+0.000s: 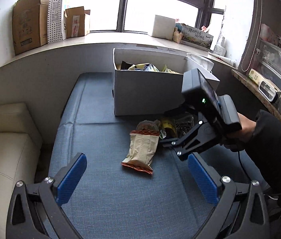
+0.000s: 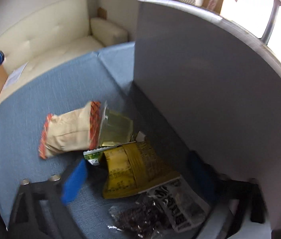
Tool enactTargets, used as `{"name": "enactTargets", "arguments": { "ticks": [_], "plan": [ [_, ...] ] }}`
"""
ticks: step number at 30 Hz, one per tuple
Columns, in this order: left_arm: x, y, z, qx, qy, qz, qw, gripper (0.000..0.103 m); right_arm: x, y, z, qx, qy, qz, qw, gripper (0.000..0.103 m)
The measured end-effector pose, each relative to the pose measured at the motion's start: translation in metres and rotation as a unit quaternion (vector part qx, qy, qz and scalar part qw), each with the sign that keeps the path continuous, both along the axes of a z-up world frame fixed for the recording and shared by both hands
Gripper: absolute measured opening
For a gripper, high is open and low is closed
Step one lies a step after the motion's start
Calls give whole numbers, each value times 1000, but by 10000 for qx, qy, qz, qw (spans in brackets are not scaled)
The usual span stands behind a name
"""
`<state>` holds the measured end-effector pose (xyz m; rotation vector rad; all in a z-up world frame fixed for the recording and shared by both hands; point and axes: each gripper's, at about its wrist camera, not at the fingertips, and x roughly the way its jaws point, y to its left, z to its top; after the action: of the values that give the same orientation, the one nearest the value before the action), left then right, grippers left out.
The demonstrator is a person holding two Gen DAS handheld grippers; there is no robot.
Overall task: Organize snacks
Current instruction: 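Grasp the gold snack bag with the right tool while the left tool grasps the cream chip bag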
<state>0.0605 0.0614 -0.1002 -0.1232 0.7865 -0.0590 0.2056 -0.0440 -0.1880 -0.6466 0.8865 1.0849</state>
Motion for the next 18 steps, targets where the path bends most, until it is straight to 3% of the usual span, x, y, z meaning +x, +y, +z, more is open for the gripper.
{"name": "enactTargets", "arguments": {
  "ticks": [2, 3, 12, 18],
  "plan": [
    [1, 2, -4, -16, 51, 42, 10000, 103, 4, 0, 0, 83, 197, -31, 9998, 78],
    [3, 2, -6, -56, 90, 38, 9999, 103, 4, -1, 2, 148, 205, -40, 9997, 66],
    [20, 4, -24, -111, 288, -56, 9995, 103, -13, -19, 21, 334, 111, -113, 9993, 63],
    [46, -8, -37, 200, 394, -55, 9990, 103, -32, -62, 55, 737, 45, -779, 9942, 63]
  ]
}}
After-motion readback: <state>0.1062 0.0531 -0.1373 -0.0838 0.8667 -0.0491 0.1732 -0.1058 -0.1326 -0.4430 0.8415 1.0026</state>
